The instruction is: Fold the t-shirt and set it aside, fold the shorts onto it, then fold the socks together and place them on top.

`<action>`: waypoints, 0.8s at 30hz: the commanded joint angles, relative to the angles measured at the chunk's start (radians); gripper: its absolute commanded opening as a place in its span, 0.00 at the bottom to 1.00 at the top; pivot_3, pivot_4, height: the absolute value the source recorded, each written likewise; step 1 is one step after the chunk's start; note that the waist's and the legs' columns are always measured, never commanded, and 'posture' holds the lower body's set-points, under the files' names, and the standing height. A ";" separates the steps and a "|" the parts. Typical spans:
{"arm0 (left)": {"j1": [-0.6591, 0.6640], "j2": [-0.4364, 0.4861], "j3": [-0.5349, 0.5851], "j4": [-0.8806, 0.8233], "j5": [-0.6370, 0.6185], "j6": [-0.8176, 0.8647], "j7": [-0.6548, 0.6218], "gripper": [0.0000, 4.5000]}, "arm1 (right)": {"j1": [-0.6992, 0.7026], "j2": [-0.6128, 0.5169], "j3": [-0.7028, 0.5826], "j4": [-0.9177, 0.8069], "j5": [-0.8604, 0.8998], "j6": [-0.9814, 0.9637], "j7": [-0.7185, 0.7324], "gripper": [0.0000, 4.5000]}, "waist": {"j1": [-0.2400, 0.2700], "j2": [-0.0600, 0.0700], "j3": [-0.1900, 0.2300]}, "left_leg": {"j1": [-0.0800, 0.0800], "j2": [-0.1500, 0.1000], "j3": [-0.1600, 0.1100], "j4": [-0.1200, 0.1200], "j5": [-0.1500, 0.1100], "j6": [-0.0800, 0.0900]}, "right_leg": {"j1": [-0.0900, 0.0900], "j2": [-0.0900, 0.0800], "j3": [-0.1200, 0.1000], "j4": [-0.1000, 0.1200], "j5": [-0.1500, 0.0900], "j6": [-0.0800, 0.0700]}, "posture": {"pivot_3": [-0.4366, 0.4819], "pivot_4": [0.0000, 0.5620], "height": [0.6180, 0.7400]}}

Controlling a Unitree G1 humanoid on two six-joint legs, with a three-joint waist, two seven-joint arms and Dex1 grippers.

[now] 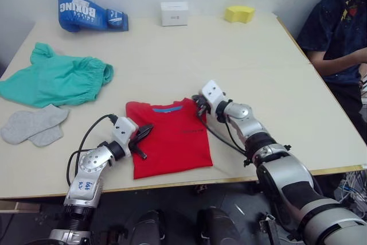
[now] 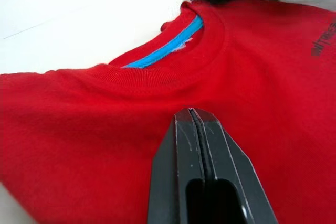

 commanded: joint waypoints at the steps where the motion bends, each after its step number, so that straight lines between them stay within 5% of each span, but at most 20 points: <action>1: 0.015 -0.006 0.027 0.009 -0.013 -0.014 0.004 0.00 | -0.023 -0.028 -0.054 0.026 0.018 -0.013 -0.032 0.00 | 0.000 0.000 0.000 | 0.000 0.000 0.000 0.000 0.000 0.000 | 0.000 0.000 0.000 0.000 0.000 0.000 | 0.48 0.27 1.00; 11: -0.071 0.006 0.037 -0.073 -0.114 0.016 -0.092 0.00 | 0.147 -0.015 -0.070 -0.325 0.146 -0.116 0.307 0.00 | -0.001 0.001 0.001 | -0.002 0.000 0.001 -0.001 0.000 0.000 | -0.002 0.001 0.000 -0.001 0.000 0.000 | 0.48 0.27 1.00; 16: -0.091 -0.008 0.012 0.009 -0.033 0.030 -0.027 0.00 | 0.313 0.003 -0.002 -0.498 0.110 -0.056 0.305 0.00 | 0.000 0.001 0.001 | -0.002 0.000 0.001 -0.001 0.000 0.000 | -0.002 0.001 0.000 -0.001 0.000 0.000 | 0.48 0.27 1.00; 24: -0.082 -0.006 0.014 0.015 -0.003 0.098 0.028 0.00 | 0.384 -0.070 -0.069 -0.453 0.135 -0.050 0.256 0.00 | 0.007 0.001 0.001 | -0.002 0.000 0.000 0.000 0.000 0.001 | -0.001 0.000 0.000 -0.001 0.000 0.001 | 0.48 0.27 1.00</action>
